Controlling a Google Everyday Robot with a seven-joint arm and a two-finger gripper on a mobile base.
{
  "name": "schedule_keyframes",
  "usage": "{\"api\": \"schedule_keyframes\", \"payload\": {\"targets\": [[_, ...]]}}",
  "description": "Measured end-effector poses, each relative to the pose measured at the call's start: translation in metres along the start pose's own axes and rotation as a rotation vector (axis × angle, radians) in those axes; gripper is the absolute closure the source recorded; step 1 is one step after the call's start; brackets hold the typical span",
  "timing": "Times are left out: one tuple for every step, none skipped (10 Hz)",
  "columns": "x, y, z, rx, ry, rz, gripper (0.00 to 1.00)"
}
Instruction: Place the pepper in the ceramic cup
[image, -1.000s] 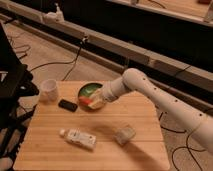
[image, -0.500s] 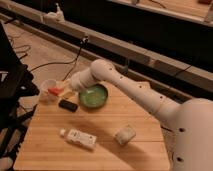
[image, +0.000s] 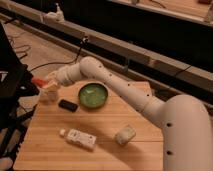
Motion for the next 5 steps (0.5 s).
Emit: {"api": "schedule_keyframes", "payload": {"targets": [[-0.0007,0.0009,0.0017,-0.003,0.0,-0.001,0.99],[-0.0008,0.001,0.0018,-0.003,0.0,-0.001,0.99],[-0.0005,0.0007,0.0016,-0.003,0.0,-0.001,0.99],[-0.0002,0.0002,0.0017,-0.004,0.001,-0.002,0.99],[-0.0048,0.0007,0.0113,-0.016,0.0,-0.015,0.99]]}}
